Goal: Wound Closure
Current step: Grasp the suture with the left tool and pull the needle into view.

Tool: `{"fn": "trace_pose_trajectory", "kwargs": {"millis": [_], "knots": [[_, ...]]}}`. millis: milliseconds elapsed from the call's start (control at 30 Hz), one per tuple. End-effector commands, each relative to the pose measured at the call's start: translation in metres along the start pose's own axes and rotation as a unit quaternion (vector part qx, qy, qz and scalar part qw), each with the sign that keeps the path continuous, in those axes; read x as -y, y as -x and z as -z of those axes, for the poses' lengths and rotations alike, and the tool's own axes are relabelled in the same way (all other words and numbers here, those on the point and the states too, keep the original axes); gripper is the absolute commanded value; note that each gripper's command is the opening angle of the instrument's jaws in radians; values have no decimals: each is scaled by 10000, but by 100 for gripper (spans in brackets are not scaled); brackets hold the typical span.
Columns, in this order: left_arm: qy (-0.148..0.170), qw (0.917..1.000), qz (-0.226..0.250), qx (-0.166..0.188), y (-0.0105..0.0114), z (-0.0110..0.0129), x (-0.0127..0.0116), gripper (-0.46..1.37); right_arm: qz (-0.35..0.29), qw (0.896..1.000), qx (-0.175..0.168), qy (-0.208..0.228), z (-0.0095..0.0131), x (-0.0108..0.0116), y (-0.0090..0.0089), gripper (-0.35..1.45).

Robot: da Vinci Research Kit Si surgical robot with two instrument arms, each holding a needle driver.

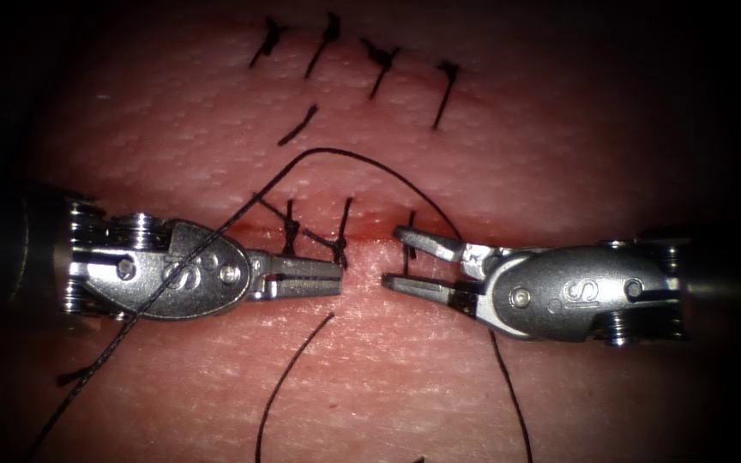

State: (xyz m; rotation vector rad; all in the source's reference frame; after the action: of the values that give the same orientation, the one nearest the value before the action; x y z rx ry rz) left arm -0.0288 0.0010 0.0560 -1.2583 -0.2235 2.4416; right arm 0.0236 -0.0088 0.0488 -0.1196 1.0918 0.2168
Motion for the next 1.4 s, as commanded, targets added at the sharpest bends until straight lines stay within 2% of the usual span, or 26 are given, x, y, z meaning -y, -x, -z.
{"fn": "trace_pose_trajectory", "kwargs": {"millis": [33,67,133,400,633,700,733,800,833,867,900,933,1000,1033,1167,1200,1233,1267,1300,1333,1400], "knots": [[-30,10000,38,3,1,2,0,34,2,10000,-2,-1,1,0,0,9],[-76,9999,113,14,3,4,0,51,3,10000,-4,-4,1,0,0,9],[-177,9996,200,68,9,11,0,68,4,10000,-6,-7,2,0,1,9],[-252,9989,335,198,29,45,7,85,6,10000,-10,-13,3,2,0,9],[-285,9987,374,215,55,82,5,94,9,10000,-13,-16,4,4,-1,8],[-369,9977,514,223,69,98,-1,76,9,10000,-14,-16,4,5,-2,7],[-424,9974,537,245,69,104,3,74,9,10000,-14,-16,3,5,-2,8],[-656,9956,587,332,60,115,18,79,9,10000,-13,-14,3,5,-2,9],[-753,9947,628,312,54,121,24,73,9,10000,-13,-14,3,5,-2,9],[-945,9930,676,226,49,129,29,44,9,10000,-14,-15,3,6,-2,8],[-1097,9921,594,156,46,136,31,37,9,10000,-14,-15,3,6,-3,7],[-1139,9919,557,125,45,141,31,43,8,10000,-13,-15,3,5,-3,7],[-1107,9925,497,121,41,150,32,76,7,10000,-13,-15,3,5,-3,7],[-1095,9927,490,157,37,156,36,77,7,10000,-13,-15,3,5,-3,7],[-1419,9885,523,70,16,173,55,77,8,10000,-21,-25,2,5,-2,7],[-1510,9866,623,-11,5,178,63,72,8,10000,-21,-25,2,5,-2,7],[-1528,9862,643,-28,2,179,64,67,9,10000,-22,-25,2,5,-2,7],[-1679,9828,765,-87,-7,181,67,26,9,10000,-13,-13,2,5,-2,7],[-1786,9798,886,-133,-14,182,68,12,9,10000,-1,-22,3,5,-2,7],[-1828,9778,1009,-184,-21,182,66,30,9,10000,-2,-23,3,5,-2,6],[-1807,9760,1202,-204,-29,180,56,52,10,10000,27,-10,3,5,-2,7]]}}
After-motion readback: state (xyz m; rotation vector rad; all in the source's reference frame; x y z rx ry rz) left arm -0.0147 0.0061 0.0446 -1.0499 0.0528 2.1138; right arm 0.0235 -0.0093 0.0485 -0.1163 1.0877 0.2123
